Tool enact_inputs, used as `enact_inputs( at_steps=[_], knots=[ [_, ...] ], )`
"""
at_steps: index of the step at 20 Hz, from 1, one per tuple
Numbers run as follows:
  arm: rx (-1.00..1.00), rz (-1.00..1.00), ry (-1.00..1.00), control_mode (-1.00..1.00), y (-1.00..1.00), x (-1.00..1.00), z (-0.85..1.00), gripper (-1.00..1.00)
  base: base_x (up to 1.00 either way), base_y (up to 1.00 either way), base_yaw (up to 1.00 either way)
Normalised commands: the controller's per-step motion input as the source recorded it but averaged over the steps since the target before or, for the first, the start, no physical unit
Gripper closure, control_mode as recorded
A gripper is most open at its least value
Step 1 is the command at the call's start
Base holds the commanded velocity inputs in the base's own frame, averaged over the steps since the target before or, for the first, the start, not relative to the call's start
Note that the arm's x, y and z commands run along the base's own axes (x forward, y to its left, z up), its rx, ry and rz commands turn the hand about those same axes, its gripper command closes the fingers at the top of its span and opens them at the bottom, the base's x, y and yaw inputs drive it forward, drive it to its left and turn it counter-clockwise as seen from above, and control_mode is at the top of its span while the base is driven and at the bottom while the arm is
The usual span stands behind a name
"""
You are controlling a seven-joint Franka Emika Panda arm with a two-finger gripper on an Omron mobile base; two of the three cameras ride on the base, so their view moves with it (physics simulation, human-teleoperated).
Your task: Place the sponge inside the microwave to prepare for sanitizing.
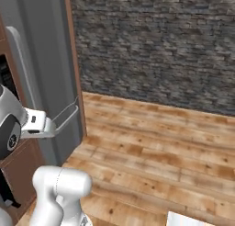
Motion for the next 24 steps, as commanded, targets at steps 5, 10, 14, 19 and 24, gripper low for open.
enact_inputs(
  at_steps=[5, 10, 14, 19, 24],
  knots=[
    [0.00, 0.00, 0.00, 1.00, 0.00, 0.00, 0.00, -1.00, 0.37, -0.16, -0.39],
    [0.00, 0.00, 0.00, 1.00, 0.00, 0.00, 0.00, -1.00, 0.10, -0.21, -0.35],
    [0.00, 0.00, 0.00, 1.00, 0.00, 0.00, 0.00, -1.00, -0.51, 0.02, -0.25],
    [0.00, 0.00, 0.00, 1.00, 0.00, 0.00, 0.00, -1.00, -0.63, 0.01, -0.17],
    [0.00, 0.00, 0.00, 1.00, 0.00, 0.00, 0.00, -1.00, -0.67, 0.00, -0.20]
  ],
)
